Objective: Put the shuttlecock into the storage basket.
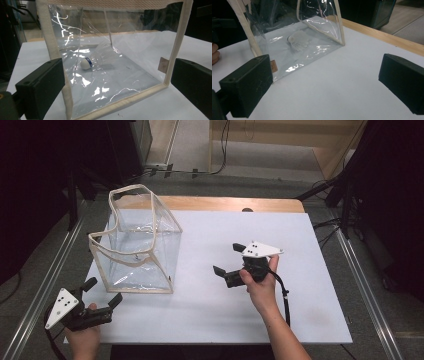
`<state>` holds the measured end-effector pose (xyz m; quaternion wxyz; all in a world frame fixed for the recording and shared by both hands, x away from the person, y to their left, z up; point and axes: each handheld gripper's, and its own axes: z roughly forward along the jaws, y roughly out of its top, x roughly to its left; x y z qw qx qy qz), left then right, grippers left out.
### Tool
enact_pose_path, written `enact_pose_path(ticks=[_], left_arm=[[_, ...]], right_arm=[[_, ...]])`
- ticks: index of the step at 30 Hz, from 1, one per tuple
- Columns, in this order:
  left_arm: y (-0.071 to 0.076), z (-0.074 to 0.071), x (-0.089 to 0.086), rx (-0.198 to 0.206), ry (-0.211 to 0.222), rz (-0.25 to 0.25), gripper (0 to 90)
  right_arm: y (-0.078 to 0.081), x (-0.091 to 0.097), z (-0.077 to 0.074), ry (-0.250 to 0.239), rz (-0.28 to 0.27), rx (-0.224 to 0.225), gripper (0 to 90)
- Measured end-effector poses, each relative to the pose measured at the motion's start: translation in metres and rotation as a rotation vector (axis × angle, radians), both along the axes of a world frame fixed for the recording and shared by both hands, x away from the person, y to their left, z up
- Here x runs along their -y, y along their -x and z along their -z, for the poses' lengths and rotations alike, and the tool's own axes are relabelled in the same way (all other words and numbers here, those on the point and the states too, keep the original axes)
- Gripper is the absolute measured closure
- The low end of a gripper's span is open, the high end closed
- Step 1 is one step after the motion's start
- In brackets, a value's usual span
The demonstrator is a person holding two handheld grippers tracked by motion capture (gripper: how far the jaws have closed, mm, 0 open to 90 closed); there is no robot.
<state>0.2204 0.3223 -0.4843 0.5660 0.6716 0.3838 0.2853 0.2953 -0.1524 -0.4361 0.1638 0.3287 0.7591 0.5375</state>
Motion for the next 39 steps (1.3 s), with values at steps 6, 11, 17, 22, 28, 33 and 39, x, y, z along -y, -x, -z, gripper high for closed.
enact_pose_path(ticks=[6,11,17,22,28,33,39], left_arm=[[0.000,0.000,0.000,0.001,0.001,-0.005,0.0],[0.000,0.000,0.000,0.001,-0.003,-0.003,0.0],[0.000,0.000,0.001,0.001,-0.003,-0.006,0.0],[0.000,0.000,0.001,0.000,-0.010,-0.007,0.0],[0.000,0.000,0.001,0.001,-0.013,-0.009,0.0],[0.000,0.000,0.001,0.001,-0.018,-0.009,0.0],[0.000,0.000,0.001,0.000,-0.017,-0.009,0.0]], right_arm=[[0.006,0.015,0.008,0.002,0.042,-0.009,0.0],[0.012,0.031,0.014,-0.004,0.077,-0.014,0.0],[0.023,0.048,0.022,-0.008,0.103,-0.018,0.0],[0.032,0.062,0.026,-0.013,0.120,-0.007,0.0],[0.040,0.076,0.033,-0.014,0.142,-0.011,0.0],[0.047,0.087,0.037,-0.013,0.159,-0.014,0.0],[0.053,0.102,0.040,-0.020,0.187,-0.015,0.0]])
